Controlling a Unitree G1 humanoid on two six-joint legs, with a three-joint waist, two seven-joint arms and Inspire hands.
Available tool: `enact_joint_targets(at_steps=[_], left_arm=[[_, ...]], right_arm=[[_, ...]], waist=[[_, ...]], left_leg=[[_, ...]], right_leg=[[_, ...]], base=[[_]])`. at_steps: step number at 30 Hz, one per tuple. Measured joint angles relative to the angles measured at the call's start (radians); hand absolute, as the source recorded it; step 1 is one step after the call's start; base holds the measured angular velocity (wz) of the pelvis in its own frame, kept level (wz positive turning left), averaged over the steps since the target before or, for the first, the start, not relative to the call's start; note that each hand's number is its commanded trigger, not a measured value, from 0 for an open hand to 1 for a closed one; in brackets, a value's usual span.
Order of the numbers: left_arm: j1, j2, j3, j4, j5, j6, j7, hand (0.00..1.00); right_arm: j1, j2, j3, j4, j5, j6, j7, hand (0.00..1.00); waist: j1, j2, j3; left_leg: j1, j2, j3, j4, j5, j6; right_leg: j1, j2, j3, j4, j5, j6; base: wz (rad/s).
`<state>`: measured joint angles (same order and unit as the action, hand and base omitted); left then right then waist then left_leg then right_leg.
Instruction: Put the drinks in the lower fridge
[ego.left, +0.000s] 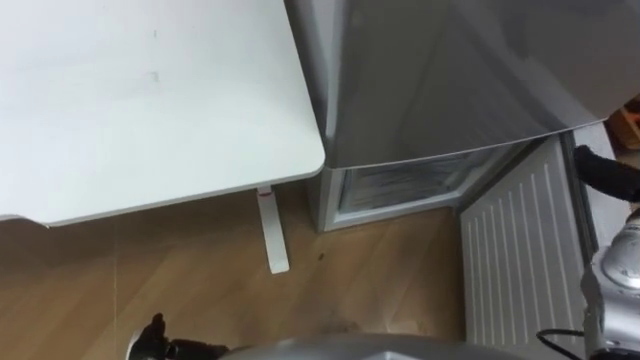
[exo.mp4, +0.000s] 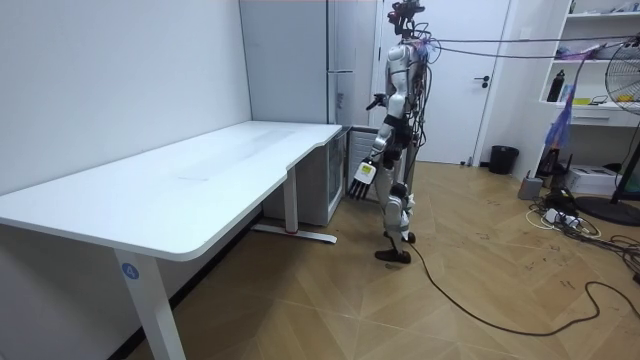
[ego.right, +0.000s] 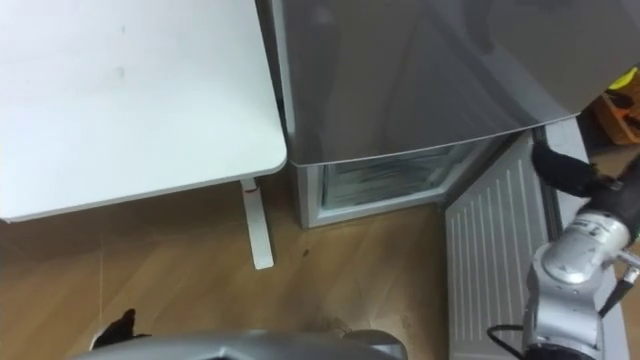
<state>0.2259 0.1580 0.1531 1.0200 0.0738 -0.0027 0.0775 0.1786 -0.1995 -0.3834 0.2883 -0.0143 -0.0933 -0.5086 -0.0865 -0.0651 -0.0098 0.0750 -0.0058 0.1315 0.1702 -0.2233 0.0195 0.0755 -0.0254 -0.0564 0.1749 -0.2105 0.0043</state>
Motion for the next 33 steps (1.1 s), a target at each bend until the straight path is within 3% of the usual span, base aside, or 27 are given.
enact_joint_targets(at_steps=[1, 3, 6, 13, 18, 21, 26, 33], left_arm=[[0.007, 0.001, 0.005, -0.014, 0.006, 0.001, 0.000, 0.00], [0.008, 0.000, 0.018, -0.020, 0.006, 0.001, 0.001, 0.00], [0.014, 0.002, 0.031, -0.019, 0.007, 0.004, -0.002, 0.00], [0.057, 0.016, 0.118, -0.016, 0.008, 0.017, -0.008, 0.00], [0.064, 0.019, 0.120, -0.018, 0.009, 0.039, -0.011, 0.00], [0.062, 0.019, 0.120, -0.018, 0.009, 0.050, -0.011, 0.00], [0.063, 0.020, 0.122, -0.021, 0.009, 0.076, -0.028, 0.00], [0.056, 0.029, 0.148, -0.021, 0.101, 0.094, -0.039, 0.00]], right_arm=[[-0.004, -0.006, -0.013, 0.039, 0.017, 0.000, -0.007, 0.00], [-0.016, -0.009, -0.041, 0.123, 0.059, 0.005, -0.006, 0.00], [-0.039, -0.016, -0.093, 0.207, 0.136, 0.031, -0.002, 0.00], [-0.053, -0.120, -0.182, 0.392, 0.353, 0.035, 0.010, 0.00], [-0.081, -0.167, -0.200, 0.508, 0.477, 0.070, 0.043, 0.00], [-0.130, -0.193, -0.224, 0.673, 0.596, 0.081, 0.061, 0.00], [-0.133, -0.195, -0.268, 0.774, 0.770, 0.116, 0.108, 0.00], [-0.136, -0.200, -0.278, 0.858, 0.796, 0.118, 0.164, 0.00]], waist=[[-0.003, -0.005, 0.0023], [-0.006, -0.015, -0.0013], [-0.022, -0.028, 0.0034], [-0.042, -0.038, 0.0072], [-0.047, -0.049, 0.0070], [-0.044, -0.058, 0.0082], [-0.043, -0.045, 0.0091], [-0.050, -0.024, 0.0134]], left_leg=[[0.006, 0.000, 0.000, -0.002, 0.000, 0.000], [0.011, 0.000, 0.000, -0.002, 0.000, 0.000], [0.010, -0.001, -0.005, -0.002, 0.000, 0.000], [0.005, 0.000, -0.002, -0.002, 0.000, 0.000], [0.007, -0.001, -0.005, 0.004, 0.001, 0.001], [0.007, 0.000, -0.005, 0.006, 0.000, 0.001], [0.006, 0.000, -0.009, 0.003, 0.000, 0.002], [0.006, 0.000, -0.015, 0.003, 0.000, 0.001]], right_leg=[[0.007, 0.000, -0.002, -0.001, 0.000, 0.000], [0.012, 0.000, -0.002, -0.003, 0.000, 0.000], [0.011, -0.001, -0.001, -0.004, 0.001, 0.001], [0.010, -0.001, -0.002, -0.001, 0.001, 0.001], [0.012, -0.001, -0.003, -0.001, 0.001, 0.001], [0.016, -0.001, -0.004, 0.000, 0.001, 0.001], [0.015, 0.000, -0.004, 0.000, 0.003, 0.002], [0.026, 0.001, -0.010, -0.003, 0.004, 0.000]], base=[[0.00], [0.00], [0.00], [0.00], [0.00], [0.01], [0.00], [0.03]])
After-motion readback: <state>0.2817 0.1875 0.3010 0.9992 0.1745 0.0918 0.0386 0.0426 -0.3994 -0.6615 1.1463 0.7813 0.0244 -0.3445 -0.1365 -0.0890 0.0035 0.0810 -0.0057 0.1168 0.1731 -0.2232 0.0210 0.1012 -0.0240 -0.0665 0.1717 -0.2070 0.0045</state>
